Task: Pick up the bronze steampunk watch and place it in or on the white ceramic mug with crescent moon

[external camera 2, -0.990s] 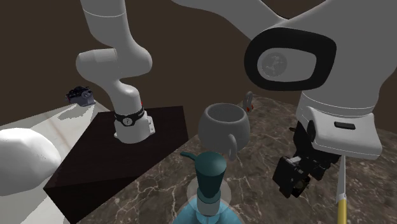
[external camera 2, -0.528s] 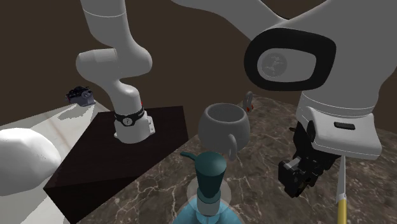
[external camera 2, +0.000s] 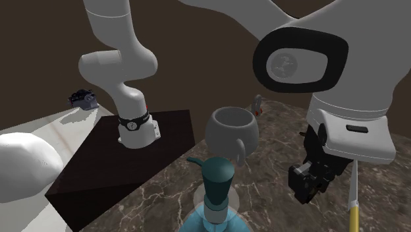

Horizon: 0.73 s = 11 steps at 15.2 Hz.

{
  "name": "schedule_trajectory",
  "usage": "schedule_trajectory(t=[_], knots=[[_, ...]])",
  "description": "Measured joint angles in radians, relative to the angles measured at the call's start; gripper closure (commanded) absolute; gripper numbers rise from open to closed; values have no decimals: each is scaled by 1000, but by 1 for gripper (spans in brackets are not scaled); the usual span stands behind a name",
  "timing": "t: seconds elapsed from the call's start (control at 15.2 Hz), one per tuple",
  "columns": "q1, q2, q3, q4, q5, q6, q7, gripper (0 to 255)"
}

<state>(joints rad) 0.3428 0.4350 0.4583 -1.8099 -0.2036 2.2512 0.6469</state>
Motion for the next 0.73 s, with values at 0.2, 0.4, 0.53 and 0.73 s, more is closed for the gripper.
schedule_trajectory(t=[0.2,0.4,0.53,0.73], knots=[[-2,-15,6,15,9,-28,-4,255],[-8,-36,11,25,21,-57,-13,255],[-11,-48,15,35,29,-78,-17,255],[-14,-65,20,55,39,-113,-23,255]])
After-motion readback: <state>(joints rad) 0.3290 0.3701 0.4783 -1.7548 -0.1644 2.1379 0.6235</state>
